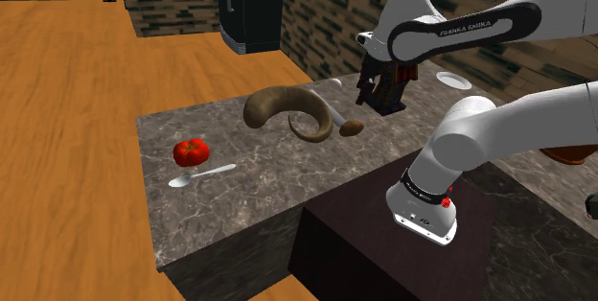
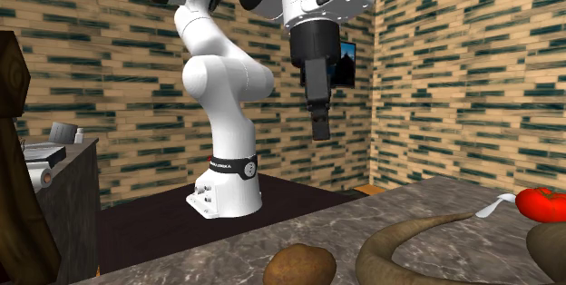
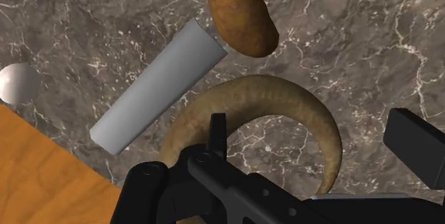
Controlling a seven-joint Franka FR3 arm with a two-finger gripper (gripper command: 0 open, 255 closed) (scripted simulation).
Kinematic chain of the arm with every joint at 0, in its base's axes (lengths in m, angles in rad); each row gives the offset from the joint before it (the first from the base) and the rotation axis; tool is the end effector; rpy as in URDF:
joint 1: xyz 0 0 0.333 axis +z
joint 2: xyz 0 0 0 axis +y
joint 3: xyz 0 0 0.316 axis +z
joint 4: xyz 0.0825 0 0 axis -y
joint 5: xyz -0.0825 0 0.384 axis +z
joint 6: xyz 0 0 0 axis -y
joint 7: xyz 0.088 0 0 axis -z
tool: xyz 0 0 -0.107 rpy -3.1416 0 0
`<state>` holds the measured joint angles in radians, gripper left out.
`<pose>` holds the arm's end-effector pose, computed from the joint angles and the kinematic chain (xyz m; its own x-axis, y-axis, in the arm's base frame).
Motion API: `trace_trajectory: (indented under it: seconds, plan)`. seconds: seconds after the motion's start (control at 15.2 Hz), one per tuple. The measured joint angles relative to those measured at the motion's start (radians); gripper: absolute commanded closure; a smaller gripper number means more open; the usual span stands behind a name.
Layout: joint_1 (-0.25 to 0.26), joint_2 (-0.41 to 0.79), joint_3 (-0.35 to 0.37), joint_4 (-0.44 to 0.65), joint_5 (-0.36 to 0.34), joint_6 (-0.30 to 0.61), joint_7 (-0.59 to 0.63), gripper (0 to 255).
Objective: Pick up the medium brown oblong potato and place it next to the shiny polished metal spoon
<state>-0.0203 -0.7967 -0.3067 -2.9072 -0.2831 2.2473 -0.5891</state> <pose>0.2940 -0.0911 0.3830 0.8707 0.4830 0.0928 0.4758 -0.8750 0.0900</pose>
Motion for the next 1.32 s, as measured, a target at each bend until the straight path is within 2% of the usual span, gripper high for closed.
trace_trajectory:
  seconds: [0.2, 0.53, 0.73, 0.92, 1.32]
  plan:
    - [-0.020, 0.073, -0.050, -0.051, -0.059, 0.115, -0.067, 0]
    - [-0.041, 0.299, -0.135, -0.092, -0.157, 0.369, -0.166, 0]
    - [-0.047, 0.473, -0.186, -0.091, -0.206, 0.538, -0.225, 0]
    - [-0.037, 0.571, -0.209, -0.081, -0.208, 0.627, -0.247, 0]
    - [0.005, 0.718, -0.234, -0.067, -0.153, 0.761, -0.278, 0]
